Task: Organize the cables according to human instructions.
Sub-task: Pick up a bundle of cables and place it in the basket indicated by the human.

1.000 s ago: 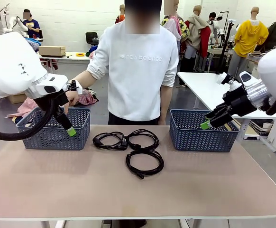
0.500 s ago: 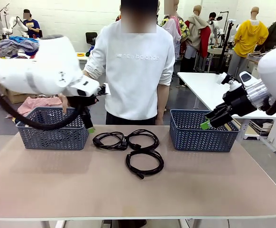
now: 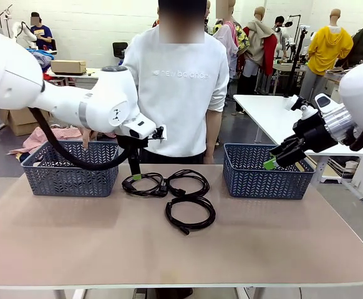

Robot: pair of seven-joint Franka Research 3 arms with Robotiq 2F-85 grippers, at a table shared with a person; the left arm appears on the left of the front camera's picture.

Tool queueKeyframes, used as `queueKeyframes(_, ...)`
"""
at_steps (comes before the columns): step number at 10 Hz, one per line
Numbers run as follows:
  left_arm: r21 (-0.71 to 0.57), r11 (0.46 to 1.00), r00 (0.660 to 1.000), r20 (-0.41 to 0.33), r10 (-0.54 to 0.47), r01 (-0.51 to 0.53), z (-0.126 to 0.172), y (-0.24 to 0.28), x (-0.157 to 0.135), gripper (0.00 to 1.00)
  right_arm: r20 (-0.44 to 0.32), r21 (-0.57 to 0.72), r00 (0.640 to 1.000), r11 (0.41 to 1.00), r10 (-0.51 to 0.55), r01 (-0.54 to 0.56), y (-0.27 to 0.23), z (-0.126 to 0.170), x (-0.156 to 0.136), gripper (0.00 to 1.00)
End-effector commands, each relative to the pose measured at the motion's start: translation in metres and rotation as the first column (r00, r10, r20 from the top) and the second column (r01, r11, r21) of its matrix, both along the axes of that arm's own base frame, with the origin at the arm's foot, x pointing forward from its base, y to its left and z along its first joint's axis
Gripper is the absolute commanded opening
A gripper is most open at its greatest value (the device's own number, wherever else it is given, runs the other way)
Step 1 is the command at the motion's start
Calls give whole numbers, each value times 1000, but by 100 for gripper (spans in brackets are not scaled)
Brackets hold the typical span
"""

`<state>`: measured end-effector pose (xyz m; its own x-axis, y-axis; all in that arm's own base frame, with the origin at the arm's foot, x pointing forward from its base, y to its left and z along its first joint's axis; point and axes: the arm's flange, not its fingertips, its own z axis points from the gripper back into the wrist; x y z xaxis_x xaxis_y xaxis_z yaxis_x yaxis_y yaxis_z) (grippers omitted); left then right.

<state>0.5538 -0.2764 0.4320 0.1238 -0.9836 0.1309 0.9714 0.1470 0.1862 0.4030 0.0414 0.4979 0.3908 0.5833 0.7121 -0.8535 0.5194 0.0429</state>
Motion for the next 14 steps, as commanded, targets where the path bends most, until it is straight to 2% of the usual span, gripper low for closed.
queueKeyframes(1, 25, 1000, 1000, -30, 0, 1, -2, -4, 18, 100, 22, 28, 1000, 999, 22, -22, -1, -1, 4, 100)
queueKeyframes(2, 13, 1000, 998, -53, -22, 23, -4, -3, 20, 100, 22, 28, 1000, 999, 22, -22, -1, -1, 4, 100)
queueKeyframes(3, 8, 1000, 1000, -18, -3, 3, -9, -3, 9, 100, 22, 28, 1000, 999, 22, -22, -1, -1, 4, 100)
queueKeyframes(9, 0, 1000, 999, -31, -11, 11, -9, -8, 14, 100, 22, 28, 1000, 999, 22, -22, -1, -1, 4, 100)
queueKeyframes(11, 2, 999, 999, -27, -37, 37, -28, -14, 26, 100, 22, 28, 1000, 999, 22, -22, -1, -1, 4, 100)
queueKeyframes(14, 64, 988, 990, -30, -139, 140, -54, -25, 46, 100, 22, 28, 1000, 999, 22, -22, -1, -1, 4, 100)
